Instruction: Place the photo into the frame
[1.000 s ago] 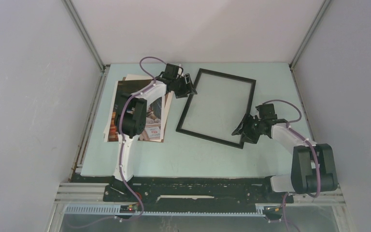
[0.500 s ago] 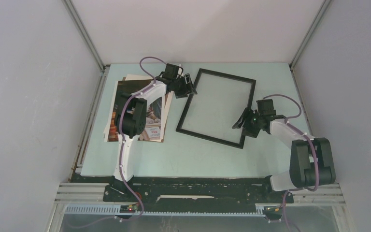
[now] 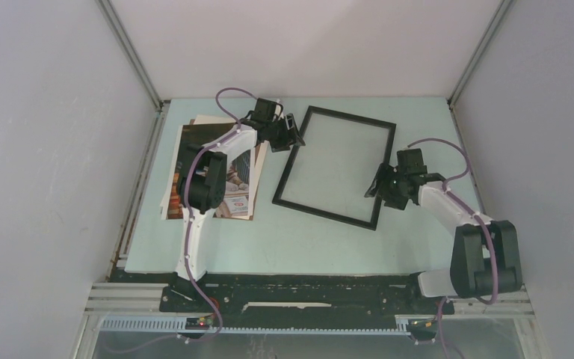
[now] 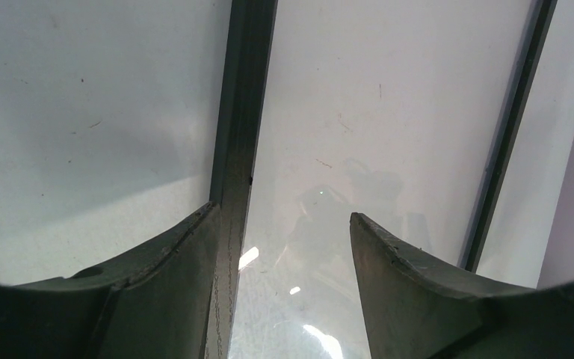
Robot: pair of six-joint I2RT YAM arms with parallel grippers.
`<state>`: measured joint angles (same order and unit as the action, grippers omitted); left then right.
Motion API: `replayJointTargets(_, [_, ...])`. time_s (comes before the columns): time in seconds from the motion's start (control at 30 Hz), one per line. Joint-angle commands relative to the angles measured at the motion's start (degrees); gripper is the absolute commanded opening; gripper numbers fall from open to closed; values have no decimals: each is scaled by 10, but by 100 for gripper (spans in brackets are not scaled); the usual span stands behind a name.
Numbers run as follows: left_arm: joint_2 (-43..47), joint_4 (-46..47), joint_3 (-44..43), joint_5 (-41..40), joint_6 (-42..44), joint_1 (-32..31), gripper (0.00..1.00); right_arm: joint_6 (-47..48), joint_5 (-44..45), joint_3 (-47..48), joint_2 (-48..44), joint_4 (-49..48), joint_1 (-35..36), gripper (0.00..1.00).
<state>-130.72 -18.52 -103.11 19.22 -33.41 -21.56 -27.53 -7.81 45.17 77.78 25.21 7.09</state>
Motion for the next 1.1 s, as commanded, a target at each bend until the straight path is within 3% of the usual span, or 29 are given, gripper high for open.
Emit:
replayJointTargets(0.0, [32,7,1,19,13,4,69,-2,-27,21,51,-44,-7,76])
replayJointTargets(0.2, [2,6,-24,65,1,5,70,-23,-99,22,107,-112,-64,74])
replayJointTargets(0.53, [-7,7,-29,70,-6,5,71,-55,-185,23,161,-200,-153,72])
replayJointTargets(1.07, [-7,93,17,135,-67,-2,71,-116,-239,53,222,-281,-168,70])
